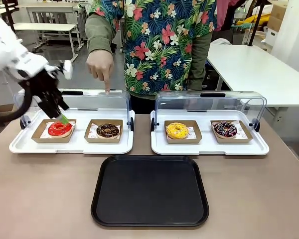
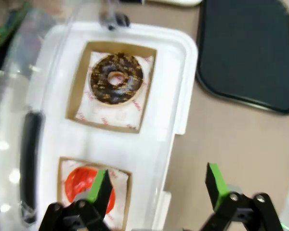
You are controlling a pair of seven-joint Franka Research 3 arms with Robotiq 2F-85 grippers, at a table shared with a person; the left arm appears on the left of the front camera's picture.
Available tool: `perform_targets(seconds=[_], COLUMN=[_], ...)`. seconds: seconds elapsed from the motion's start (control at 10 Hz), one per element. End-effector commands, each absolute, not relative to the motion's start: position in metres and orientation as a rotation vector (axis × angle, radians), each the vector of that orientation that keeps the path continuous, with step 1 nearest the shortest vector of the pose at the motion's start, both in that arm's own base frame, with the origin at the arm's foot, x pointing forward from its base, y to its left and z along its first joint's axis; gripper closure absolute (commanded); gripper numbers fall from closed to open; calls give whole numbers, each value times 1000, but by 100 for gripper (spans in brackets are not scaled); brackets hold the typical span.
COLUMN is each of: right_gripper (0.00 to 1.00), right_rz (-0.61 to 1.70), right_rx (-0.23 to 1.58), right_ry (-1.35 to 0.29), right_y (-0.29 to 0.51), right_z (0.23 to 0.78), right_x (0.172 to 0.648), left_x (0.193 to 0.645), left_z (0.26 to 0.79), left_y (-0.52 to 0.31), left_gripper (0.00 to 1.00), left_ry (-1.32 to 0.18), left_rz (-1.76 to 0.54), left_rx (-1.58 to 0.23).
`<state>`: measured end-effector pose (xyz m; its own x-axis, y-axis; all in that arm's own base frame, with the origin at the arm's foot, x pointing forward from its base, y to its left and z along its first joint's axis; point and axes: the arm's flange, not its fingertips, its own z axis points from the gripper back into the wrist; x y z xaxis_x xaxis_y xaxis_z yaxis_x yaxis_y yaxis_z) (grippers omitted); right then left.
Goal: Move the second donut from the left to the tray.
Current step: Pick up the Paper togo box containing the Donut indicated by the person and place it on the Handle tray.
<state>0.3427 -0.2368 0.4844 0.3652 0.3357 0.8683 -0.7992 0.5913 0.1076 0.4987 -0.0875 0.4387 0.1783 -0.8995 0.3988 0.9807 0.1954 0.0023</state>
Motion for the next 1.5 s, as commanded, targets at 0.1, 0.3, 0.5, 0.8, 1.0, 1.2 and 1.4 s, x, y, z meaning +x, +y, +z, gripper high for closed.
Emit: perform_targets(seconds=[0.1,0.3,0.5,0.8,1.0,1.2,1.4], right_gripper=[0,0,0,0,0,0,0], right_rz=[800,800,800,800,800,800,800], right_rx=[581,581,581,581,581,581,581], right_ry=[-974,-974,-974,-974,-974,-974,-974], right_y=[-239,-239,-239,-239,-239,-239,-239], right_z=[485,485,485,485,485,485,485], right_x=[346,346,346,346,346,346,346], left_x=[496,498,497,497,500,511,520], left_z=[410,394,397,397,392,383,370], left_y=[-121,-137,-137,-137,-149,-159,-164], left_gripper=[0,0,0,0,0,0,0], left_ry=[-286,-280,-283,-283,-264,-220,-182], left_rz=[-1424,-1429,-1463,-1463,-1481,-1520,-1536], left_rx=[-123,-100,-140,-140,-89,-21,-9])
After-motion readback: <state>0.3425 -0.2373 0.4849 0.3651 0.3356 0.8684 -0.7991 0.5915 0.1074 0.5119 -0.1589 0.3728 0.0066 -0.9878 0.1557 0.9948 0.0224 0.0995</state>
